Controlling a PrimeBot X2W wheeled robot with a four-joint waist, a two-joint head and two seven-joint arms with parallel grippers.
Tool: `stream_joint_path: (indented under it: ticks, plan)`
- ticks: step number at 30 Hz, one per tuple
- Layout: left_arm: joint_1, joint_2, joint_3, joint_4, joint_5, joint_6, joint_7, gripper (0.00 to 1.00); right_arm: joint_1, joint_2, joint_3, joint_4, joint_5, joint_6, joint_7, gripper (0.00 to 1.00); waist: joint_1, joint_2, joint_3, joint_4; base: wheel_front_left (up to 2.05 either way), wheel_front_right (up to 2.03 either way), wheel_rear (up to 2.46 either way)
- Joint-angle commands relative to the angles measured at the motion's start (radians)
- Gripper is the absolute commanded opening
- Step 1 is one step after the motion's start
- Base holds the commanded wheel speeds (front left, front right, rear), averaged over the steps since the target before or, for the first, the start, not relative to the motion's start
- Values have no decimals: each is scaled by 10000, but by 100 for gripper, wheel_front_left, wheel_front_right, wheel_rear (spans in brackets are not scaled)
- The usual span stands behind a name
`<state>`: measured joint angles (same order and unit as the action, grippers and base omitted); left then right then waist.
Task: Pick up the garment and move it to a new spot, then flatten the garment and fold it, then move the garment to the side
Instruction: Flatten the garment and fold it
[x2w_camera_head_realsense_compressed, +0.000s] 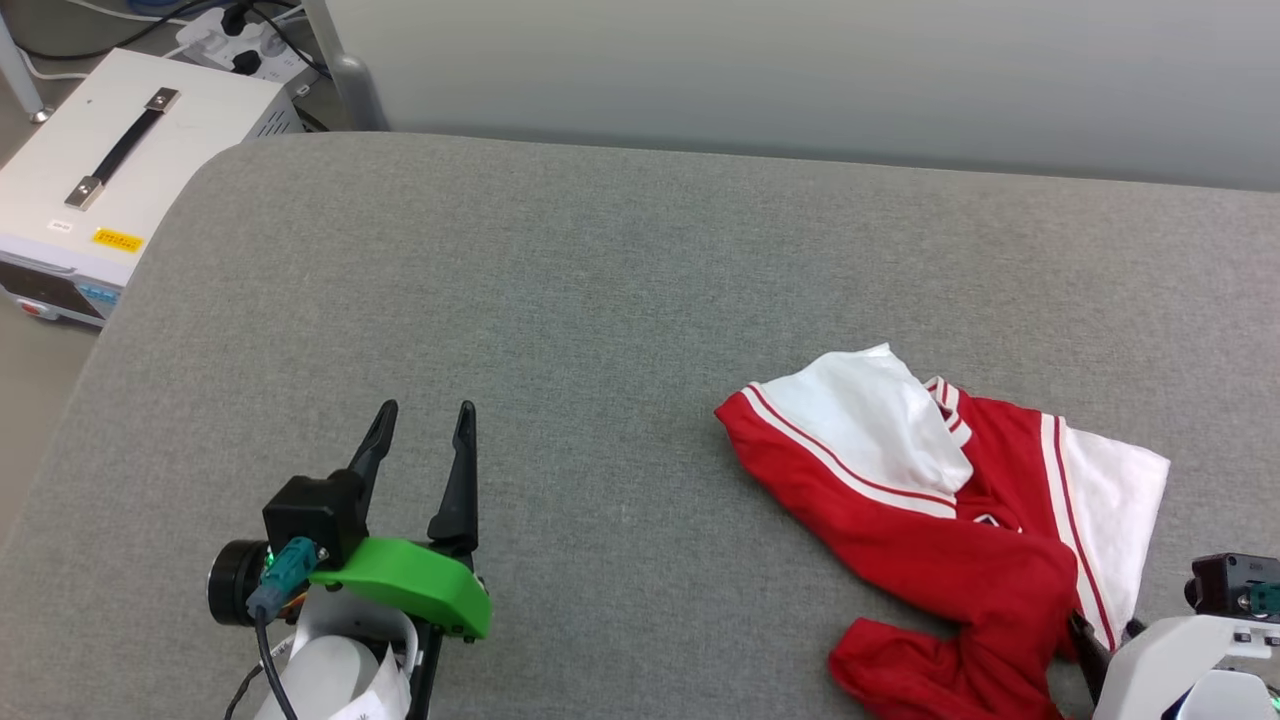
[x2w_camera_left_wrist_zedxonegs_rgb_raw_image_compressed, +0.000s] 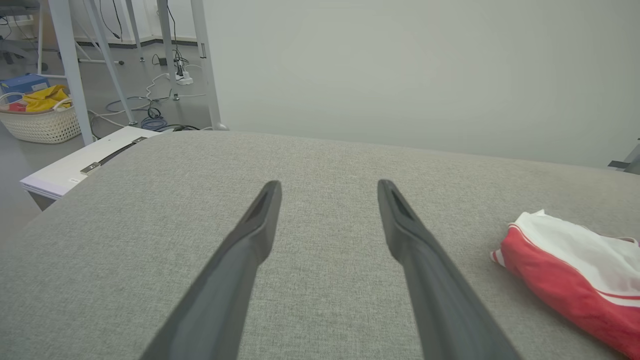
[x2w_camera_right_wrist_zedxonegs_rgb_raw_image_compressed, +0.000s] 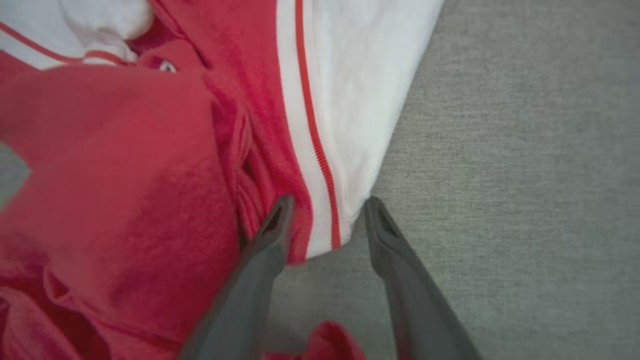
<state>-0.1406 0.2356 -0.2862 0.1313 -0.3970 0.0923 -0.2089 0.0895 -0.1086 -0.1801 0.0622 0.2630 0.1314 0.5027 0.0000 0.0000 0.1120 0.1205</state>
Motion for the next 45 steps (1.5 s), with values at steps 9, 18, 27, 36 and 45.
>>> stream_joint_path:
  ticks: [9,18,27,36,45]
  plan:
    - [169,162,-43,100,-83,45,146,100,-182,525,-389,-960,-945,-7,-3079,100,0,0,-117,2,0,0,0]
    - [-162,404,-249,169,-47,-17,851,100,17,580,544,-1970,-1241,-7,-4606,100,0,0,-223,-163,0,0,0]
    - [-2091,462,-1104,205,77,-712,2817,100,176,582,1463,-2962,-1272,-7,-4668,100,0,0,550,-780,0,0,0]
    - [-4562,92,-2189,939,-105,-1792,4875,100,-382,583,1860,-2942,-1320,-7,-4770,100,0,0,1694,-1515,0,0,0]
    - [-5675,154,-3832,1873,-1083,-2216,6768,100,-704,583,2006,-2693,-1238,-7,-4925,100,0,0,2154,-1883,0,0,0]
